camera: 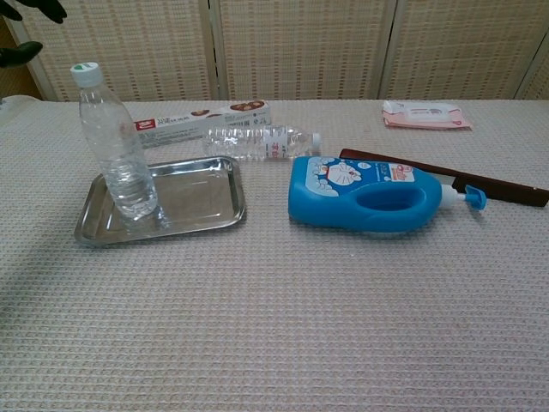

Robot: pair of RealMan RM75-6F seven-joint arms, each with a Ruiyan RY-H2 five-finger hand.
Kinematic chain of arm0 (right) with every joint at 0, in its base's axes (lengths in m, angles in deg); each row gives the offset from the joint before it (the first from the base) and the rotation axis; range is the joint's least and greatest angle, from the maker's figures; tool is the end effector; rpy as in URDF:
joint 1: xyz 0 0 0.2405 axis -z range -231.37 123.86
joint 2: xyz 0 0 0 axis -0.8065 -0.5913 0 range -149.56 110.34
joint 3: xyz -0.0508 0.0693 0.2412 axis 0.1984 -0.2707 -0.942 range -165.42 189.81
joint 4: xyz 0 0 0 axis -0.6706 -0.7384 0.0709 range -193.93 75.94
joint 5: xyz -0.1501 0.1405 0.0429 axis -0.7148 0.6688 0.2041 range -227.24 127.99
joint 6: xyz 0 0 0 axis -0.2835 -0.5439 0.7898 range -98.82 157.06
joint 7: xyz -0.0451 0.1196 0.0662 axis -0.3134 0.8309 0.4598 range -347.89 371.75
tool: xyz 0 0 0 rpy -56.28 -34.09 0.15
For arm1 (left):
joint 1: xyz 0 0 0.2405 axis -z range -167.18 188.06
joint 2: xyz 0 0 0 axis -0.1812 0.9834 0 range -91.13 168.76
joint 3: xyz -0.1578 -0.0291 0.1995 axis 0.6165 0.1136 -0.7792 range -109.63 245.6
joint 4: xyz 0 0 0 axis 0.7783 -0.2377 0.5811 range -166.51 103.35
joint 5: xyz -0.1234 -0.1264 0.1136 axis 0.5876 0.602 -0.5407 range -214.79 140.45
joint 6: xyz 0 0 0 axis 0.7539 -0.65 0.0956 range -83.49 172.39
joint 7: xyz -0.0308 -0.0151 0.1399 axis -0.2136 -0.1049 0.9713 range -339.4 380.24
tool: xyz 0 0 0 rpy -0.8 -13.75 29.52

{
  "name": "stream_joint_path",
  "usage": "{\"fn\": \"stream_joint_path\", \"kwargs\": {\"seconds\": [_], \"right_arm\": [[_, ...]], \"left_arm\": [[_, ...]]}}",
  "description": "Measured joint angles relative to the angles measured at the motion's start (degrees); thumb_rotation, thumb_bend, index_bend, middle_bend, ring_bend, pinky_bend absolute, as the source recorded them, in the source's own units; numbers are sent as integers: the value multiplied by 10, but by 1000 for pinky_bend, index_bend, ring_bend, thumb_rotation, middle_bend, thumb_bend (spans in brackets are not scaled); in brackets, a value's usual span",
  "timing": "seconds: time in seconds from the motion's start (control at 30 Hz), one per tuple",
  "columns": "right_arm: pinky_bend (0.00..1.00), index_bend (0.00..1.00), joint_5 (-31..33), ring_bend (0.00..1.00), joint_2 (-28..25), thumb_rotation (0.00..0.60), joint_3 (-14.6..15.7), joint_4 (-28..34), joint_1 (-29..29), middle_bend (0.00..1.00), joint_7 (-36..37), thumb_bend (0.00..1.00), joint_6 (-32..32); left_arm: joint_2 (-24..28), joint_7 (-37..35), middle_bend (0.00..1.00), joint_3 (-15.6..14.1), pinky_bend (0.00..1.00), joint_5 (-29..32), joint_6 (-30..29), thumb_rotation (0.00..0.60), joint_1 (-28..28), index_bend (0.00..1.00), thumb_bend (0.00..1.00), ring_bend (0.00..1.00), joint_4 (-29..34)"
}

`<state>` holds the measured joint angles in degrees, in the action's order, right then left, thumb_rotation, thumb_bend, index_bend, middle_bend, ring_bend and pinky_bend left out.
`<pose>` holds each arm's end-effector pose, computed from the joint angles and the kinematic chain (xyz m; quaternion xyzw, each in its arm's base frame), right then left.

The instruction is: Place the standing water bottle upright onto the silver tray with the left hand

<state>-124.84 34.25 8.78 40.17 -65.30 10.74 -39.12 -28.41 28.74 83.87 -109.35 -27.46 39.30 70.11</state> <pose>-0.3158 -0.2123 0.1789 0.6202 -0.4526 0.2907 0.5709 -0.1756 0.3205 0.1397 -0.6132 -0.3575 -0.4979 0.4983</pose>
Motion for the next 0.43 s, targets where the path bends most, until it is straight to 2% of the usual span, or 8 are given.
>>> {"fn": "stream_joint_path", "kwargs": {"seconds": [0.17, 0.43], "right_arm": [[180, 40, 1, 0, 3, 600, 1, -1, -2, 110, -4, 190, 4], [180, 40, 0, 0, 8, 600, -1, -4, 0, 110, -9, 190, -7]], "left_arm": [[53, 48, 231, -62, 192, -40, -13, 600, -42, 284, 446, 123, -3], [62, 88, 229, -106, 185, -50, -12, 600, -68, 264, 448, 124, -36]]}}
